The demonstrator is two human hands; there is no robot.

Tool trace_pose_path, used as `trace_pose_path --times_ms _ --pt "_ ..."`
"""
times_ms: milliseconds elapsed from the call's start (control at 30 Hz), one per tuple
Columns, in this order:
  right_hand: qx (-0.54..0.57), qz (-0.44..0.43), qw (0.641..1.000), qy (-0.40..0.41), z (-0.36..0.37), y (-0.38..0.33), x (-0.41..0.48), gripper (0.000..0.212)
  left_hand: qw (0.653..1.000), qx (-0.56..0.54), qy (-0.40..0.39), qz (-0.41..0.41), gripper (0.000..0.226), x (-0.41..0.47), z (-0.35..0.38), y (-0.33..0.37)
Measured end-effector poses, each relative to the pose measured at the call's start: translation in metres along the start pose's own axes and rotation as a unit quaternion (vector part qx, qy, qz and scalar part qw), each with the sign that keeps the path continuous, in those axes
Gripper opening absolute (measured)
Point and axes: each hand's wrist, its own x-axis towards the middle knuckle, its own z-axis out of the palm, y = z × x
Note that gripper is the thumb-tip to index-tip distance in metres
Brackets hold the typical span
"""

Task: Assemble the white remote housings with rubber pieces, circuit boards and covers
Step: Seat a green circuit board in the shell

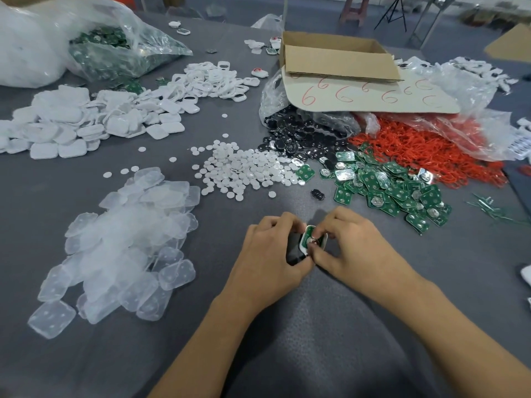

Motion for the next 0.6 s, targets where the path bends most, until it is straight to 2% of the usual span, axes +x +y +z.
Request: trace_pose_path --times_ms 400,600 --pt "-0.003 0.024 0.999 -0.036 -0.003 0.001 0.011 0.019 1.0 0.001 -0.012 0.005 0.037 0.001 -0.001 0.0" --pt "0.038 0.024 0.999 0.003 -0.011 0.002 0.009 0.014 1.0 0.007 -0.003 0.014 0.038 0.001 0.001 -0.001"
